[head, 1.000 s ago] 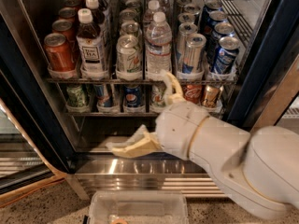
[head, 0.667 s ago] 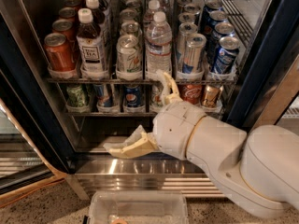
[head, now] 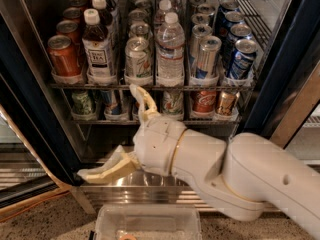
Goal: Pick blue plastic bottle from top shelf of fridge
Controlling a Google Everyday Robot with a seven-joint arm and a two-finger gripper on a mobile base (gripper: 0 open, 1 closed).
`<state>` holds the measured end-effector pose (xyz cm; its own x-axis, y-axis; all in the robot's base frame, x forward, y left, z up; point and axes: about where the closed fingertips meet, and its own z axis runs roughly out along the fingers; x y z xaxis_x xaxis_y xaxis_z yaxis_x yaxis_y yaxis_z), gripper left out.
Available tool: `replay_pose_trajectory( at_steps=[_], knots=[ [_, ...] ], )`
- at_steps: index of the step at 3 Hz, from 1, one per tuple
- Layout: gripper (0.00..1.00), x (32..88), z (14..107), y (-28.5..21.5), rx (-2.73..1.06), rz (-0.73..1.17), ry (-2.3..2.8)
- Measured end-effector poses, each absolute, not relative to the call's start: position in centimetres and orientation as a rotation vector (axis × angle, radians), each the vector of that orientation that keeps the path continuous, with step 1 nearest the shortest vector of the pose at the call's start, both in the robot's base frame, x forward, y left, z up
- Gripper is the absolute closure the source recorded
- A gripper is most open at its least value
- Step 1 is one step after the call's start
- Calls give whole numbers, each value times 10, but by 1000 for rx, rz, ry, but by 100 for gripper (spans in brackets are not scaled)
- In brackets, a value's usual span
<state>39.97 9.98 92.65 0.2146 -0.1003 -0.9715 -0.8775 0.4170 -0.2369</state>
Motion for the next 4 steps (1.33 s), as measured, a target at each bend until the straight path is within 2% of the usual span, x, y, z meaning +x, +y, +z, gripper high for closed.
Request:
replay_pose_trajectory(
  at_steps=[1, 2, 4],
  knots=[
    [0, 387, 926, 153, -1010, 824, 1152],
    [0, 384, 934, 180, -973, 837, 1090],
    [0, 396, 943, 174, -927, 733, 1137]
  ],
)
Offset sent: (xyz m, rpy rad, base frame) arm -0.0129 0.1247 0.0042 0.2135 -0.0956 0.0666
